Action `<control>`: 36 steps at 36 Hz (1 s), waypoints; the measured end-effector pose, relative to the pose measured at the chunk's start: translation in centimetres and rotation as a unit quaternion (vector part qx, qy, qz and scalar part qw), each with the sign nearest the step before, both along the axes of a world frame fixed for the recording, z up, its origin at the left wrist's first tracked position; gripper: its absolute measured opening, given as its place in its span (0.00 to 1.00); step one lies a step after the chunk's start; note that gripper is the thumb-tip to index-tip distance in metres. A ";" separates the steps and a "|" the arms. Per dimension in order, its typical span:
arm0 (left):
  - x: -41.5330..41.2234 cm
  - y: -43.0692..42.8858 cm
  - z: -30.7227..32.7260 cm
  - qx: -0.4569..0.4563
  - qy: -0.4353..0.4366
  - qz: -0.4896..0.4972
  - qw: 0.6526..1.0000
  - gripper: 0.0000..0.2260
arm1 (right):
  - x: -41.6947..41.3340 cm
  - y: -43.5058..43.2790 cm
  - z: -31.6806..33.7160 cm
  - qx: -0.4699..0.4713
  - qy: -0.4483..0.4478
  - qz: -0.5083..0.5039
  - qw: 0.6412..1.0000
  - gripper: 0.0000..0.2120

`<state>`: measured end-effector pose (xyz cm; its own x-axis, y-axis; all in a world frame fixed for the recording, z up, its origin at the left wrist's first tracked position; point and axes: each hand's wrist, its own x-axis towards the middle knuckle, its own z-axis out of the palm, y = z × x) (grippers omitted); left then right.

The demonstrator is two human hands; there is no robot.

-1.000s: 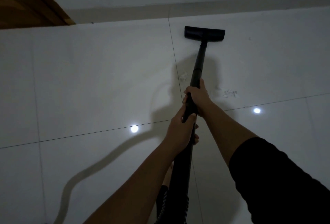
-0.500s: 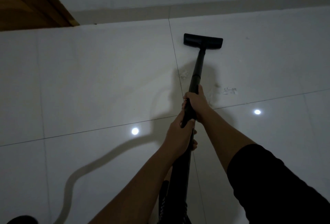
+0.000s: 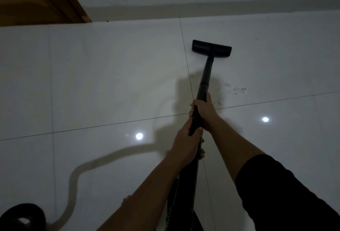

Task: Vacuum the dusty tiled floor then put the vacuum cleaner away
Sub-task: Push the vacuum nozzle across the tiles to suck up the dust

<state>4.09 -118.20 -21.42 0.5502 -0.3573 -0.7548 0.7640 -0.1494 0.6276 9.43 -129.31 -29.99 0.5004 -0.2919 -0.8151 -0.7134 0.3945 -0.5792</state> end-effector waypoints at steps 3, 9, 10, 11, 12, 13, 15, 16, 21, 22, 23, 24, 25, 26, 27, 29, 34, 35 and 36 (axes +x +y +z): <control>-0.8 0.4 0.2 0.003 -0.006 -0.004 1.000 0.20 | -0.8 0.5 0.2 0.003 0.003 -0.003 1.000 0.36; -2.5 1.7 0.7 0.009 -0.003 -0.005 1.000 0.19 | -2.7 1.8 0.7 0.000 0.010 0.001 1.000 0.36; -2.8 1.9 0.8 0.011 -0.004 -0.008 1.000 0.19 | -3.0 2.1 0.8 -0.001 0.012 0.002 1.000 0.36; -3.1 2.2 0.9 0.012 -0.005 -0.010 1.000 0.19 | -3.3 2.4 0.9 -0.002 0.013 0.002 1.000 0.36; -3.5 2.5 1.0 0.011 -0.005 -0.012 1.000 0.19 | -3.7 2.7 0.9 -0.003 0.013 0.003 1.000 0.37; -3.8 2.9 1.2 0.010 -0.004 -0.014 1.000 0.19 | -4.1 3.0 1.0 -0.002 0.011 0.004 1.000 0.37; -4.6 3.6 1.3 0.009 -0.003 -0.019 1.000 0.19 | -4.9 3.7 1.1 -0.001 0.010 0.004 1.000 0.36; -5.0 3.9 1.4 0.010 -0.004 -0.023 1.000 0.19 | -5.3 4.0 1.2 0.000 0.011 0.004 1.000 0.36; -7.1 5.9 1.8 0.000 -0.005 -0.033 0.999 0.21 | -7.7 5.7 1.2 0.001 0.013 0.000 1.000 0.36; -7.5 6.3 1.9 0.000 -0.005 -0.036 0.999 0.21 | -8.2 6.1 1.2 0.000 0.012 0.000 1.000 0.36; -8.0 6.7 1.9 0.001 -0.004 -0.039 0.999 0.21 | -8.7 6.5 1.2 0.001 0.010 -0.001 1.000 0.36; -8.4 7.1 1.9 0.003 -0.004 -0.042 0.999 0.21 | -9.2 6.8 1.2 0.001 0.008 -0.003 1.000 0.36; -8.8 7.5 1.9 0.004 -0.004 -0.044 0.999 0.21 | -9.7 7.2 1.2 0.001 0.007 -0.005 1.000 0.36; -9.2 7.9 1.9 0.004 -0.003 -0.044 0.999 0.21 | -10.1 7.6 1.2 0.001 0.007 -0.006 1.000 0.37; -9.6 8.2 2.0 0.003 -0.002 -0.044 0.999 0.20 | -10.6 7.9 1.2 0.001 0.008 -0.005 1.000 0.37; -10.1 8.7 2.1 0.005 -0.002 -0.044 0.999 0.19 | -11.3 8.5 1.2 0.001 0.009 0.000 1.000 0.36; -11.4 9.3 2.3 0.007 0.018 -0.020 1.000 0.20 | -12.2 9.2 1.1 0.000 0.022 0.010 1.000 0.36; -11.5 9.2 2.3 0.008 0.018 -0.018 1.000 0.20 | -12.3 9.1 1.0 -0.004 0.025 0.015 1.000 0.36; -11.6 9.1 2.2 0.011 0.017 -0.014 1.000 0.20 | -12.3 9.1 0.9 -0.008 0.027 0.022 0.999 0.36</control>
